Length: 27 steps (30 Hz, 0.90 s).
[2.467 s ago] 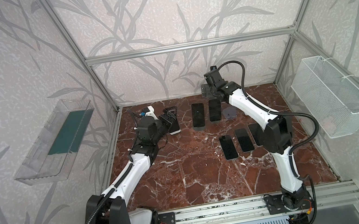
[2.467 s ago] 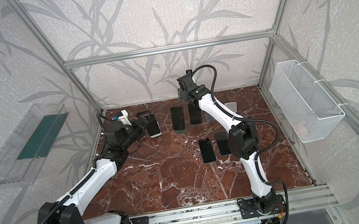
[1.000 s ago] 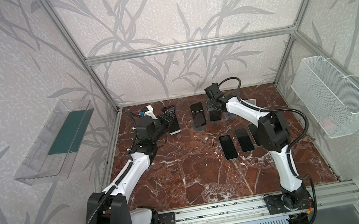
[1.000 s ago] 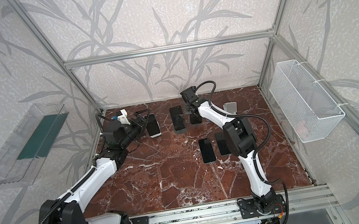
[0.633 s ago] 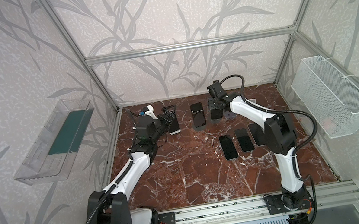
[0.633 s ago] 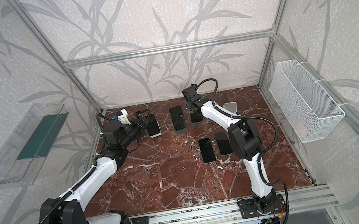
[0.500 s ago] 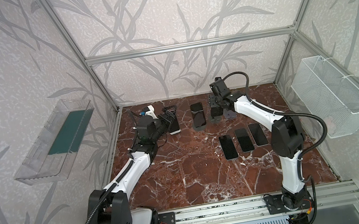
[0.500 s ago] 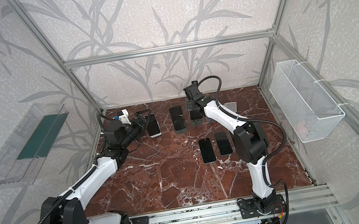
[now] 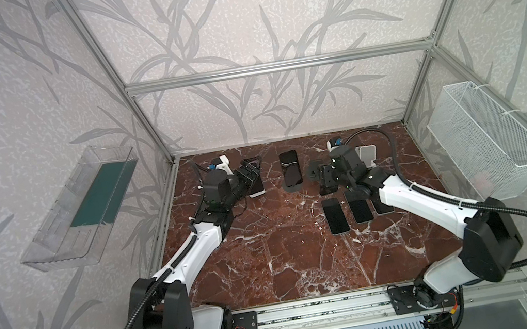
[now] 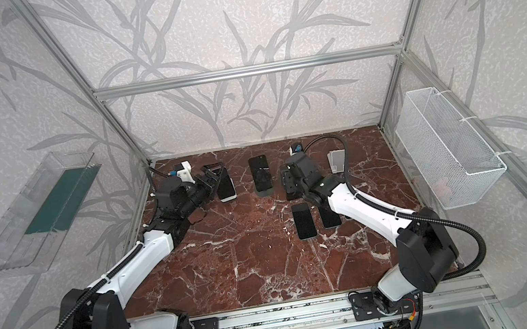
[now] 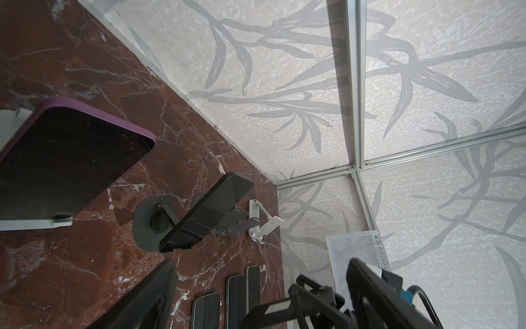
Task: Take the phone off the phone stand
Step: 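Lift the dark phone out of the stand and carry it nearer the robot, then lower the dark phone flat beside the row of flat phones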
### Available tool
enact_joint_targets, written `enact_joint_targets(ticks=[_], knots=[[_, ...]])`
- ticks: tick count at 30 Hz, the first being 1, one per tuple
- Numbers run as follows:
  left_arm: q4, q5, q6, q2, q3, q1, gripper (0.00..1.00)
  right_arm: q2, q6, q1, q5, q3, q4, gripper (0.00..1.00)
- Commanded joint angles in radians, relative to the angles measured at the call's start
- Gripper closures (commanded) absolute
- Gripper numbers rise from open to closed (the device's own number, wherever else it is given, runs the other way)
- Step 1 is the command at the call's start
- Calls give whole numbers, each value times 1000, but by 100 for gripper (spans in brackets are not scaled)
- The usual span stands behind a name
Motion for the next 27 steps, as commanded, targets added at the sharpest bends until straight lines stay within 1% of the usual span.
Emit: enact_joint_targets(ticks=[1,5,7,10,15,19,23,27], knots=[[-34,-27,42,-25,29,-4,7,-55,54,67,22,-66,100,35],[-72,-59,73,-29,33,-4,7,-45,126,179,56,-148,146,35],[-83,-65,79,-29,35,-4,7,-25,159,211,56,-163,156,34],[-86,-53,74,-20,40,-5,7,1,186,223,41,-176,175,34],[-80,-37,56,-12,41,-7,7,65,201,244,8,-141,132,34],[-75,-25,43,-13,44,-7,7,95,217,255,-11,-132,144,34],[-67,-2,30,1,50,-7,7,139,216,255,-31,-86,120,34],[-62,12,16,14,54,-8,8,152,216,256,-39,-72,89,34]])
